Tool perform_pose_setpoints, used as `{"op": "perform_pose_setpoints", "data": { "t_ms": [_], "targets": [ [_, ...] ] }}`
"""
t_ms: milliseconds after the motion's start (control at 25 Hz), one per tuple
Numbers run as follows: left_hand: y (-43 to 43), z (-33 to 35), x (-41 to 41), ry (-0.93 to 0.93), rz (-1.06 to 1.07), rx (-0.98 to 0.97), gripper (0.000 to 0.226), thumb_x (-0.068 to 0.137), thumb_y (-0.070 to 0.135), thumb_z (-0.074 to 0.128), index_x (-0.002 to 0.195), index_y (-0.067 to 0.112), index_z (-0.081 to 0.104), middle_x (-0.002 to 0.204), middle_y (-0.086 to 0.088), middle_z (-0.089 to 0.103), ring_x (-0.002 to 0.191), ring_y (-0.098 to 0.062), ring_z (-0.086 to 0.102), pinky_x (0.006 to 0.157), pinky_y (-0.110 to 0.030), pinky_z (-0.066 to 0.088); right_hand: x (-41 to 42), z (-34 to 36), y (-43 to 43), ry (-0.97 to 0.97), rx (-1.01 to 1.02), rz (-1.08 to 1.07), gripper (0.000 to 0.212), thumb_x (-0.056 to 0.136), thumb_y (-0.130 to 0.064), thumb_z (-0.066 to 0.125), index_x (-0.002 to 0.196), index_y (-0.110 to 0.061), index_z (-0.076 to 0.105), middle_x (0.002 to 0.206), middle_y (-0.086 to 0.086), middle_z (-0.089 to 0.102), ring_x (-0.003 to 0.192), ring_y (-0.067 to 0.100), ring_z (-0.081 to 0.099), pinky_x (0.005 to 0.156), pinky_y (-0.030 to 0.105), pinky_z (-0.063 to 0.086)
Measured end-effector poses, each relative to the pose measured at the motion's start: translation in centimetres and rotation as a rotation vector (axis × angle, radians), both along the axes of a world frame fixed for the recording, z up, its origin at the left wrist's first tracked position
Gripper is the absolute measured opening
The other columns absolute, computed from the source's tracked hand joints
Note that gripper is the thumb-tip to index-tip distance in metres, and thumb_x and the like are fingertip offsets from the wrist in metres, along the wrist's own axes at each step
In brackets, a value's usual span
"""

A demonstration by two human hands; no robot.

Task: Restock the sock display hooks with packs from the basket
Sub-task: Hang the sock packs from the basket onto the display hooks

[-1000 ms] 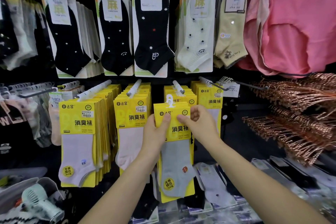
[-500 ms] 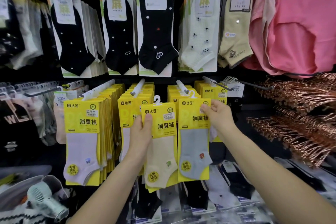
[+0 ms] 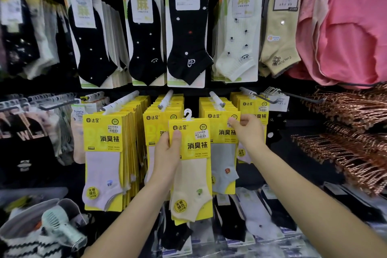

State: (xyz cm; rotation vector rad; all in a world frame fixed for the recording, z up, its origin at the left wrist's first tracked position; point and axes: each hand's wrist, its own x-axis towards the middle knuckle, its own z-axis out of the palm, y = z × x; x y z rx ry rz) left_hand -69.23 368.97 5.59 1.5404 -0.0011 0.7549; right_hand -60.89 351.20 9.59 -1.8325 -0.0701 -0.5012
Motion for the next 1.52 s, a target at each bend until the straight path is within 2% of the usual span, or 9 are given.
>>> {"op": "perform_pose_setpoints", "data": {
  "t_ms": [200,320,480,600,720,840,1040,1240,1520],
  "targets": [
    [-2.1,0.1,0.5,-0.017,-0.04,-0.022,0.017,0.094,0.034,0.05,0.089,0.021,0.059,0.086,0.004,0.068,0.079,-0.007,0.065,0.067,-0.023,0.054,-2.9,-1.1,0.0,-0.161,0.043,0.192,0.025,0.083,-0.036,0.067,0.098,-0.018,0.056,0.085,-0.006,0.058,0.079,0.008,0.054,0.064,0.01,0.043],
    [-3.6,0.1,0.9,-0.014,-0.074,-0.033,0.016,0.092,0.031,0.055,0.099,0.018,0.061,0.097,0.0,0.07,0.087,-0.013,0.068,0.073,-0.031,0.057,-3.7,-1.5,0.5,-0.158,-0.121,0.26,0.02,0.086,-0.033,0.065,0.089,-0.013,0.065,0.082,0.005,0.066,0.076,0.015,0.058,0.069,0.027,0.047],
    [-3.8,0.0,0.8,-0.009,0.007,-0.03,0.015,0.094,0.028,0.052,0.082,0.02,0.054,0.076,0.009,0.06,0.067,-0.006,0.056,0.062,-0.019,0.047,-3.3,-1.6,-0.9,-0.06,0.02,0.233,0.017,0.091,-0.023,0.059,0.087,-0.008,0.064,0.085,0.009,0.07,0.093,0.029,0.065,0.074,0.035,0.053],
    [-2.3,0.1,0.7,0.005,0.061,-0.054,0.016,0.096,0.027,0.049,0.081,0.022,0.053,0.082,-0.001,0.058,0.076,-0.014,0.052,0.071,-0.037,0.046,-2.3,-1.3,-2.2,-0.025,0.025,0.149,0.037,0.093,-0.024,0.056,0.099,0.012,0.055,0.101,0.031,0.063,0.088,0.048,0.059,0.074,0.051,0.051],
    [-1.2,0.4,0.2,-0.011,0.107,-0.036,0.014,0.096,0.027,0.049,0.084,0.028,0.056,0.086,0.004,0.063,0.082,-0.015,0.057,0.077,-0.039,0.05,-1.4,0.0,-2.5,-0.04,0.067,0.118,0.034,0.093,-0.025,0.056,0.094,0.009,0.057,0.094,0.024,0.066,0.083,0.037,0.062,0.075,0.041,0.052],
    [-0.6,0.1,-0.3,-0.013,0.113,-0.027,0.014,0.096,0.027,0.05,0.084,0.028,0.058,0.083,0.007,0.064,0.08,-0.014,0.058,0.073,-0.035,0.05,-1.1,0.9,-1.3,-0.056,0.011,0.128,0.023,0.092,-0.025,0.058,0.076,-0.009,0.059,0.07,0.003,0.062,0.06,0.012,0.053,0.053,0.02,0.043],
    [-1.2,0.3,-0.5,-0.013,0.107,0.07,0.02,0.095,0.024,0.052,0.08,0.011,0.056,0.071,0.0,0.054,0.063,-0.009,0.046,0.06,-0.027,0.039,-0.2,0.9,0.3,-0.055,-0.056,0.082,0.028,0.091,-0.028,0.06,0.087,-0.001,0.063,0.09,0.02,0.068,0.083,0.035,0.062,0.071,0.043,0.051],
    [-1.0,1.4,-1.2,-0.071,0.111,0.097,0.02,0.095,0.025,0.052,0.079,0.016,0.058,0.069,0.001,0.054,0.059,-0.003,0.044,0.055,-0.017,0.038,-0.1,0.3,-0.3,-0.095,-0.114,0.042,0.046,0.089,-0.03,0.061,0.054,-0.021,0.034,0.048,-0.007,0.034,0.046,0.01,0.03,0.045,0.025,0.021],
    [-0.7,1.9,-1.2,-0.013,0.093,0.112,0.026,0.094,0.027,0.052,0.088,0.003,0.06,0.085,-0.022,0.062,0.074,-0.027,0.054,0.071,-0.044,0.046,1.4,0.6,0.0,-0.08,-0.204,0.002,0.046,0.091,-0.031,0.059,0.059,-0.017,0.029,0.054,-0.003,0.031,0.049,0.013,0.026,0.045,0.028,0.02]
  ]
}}
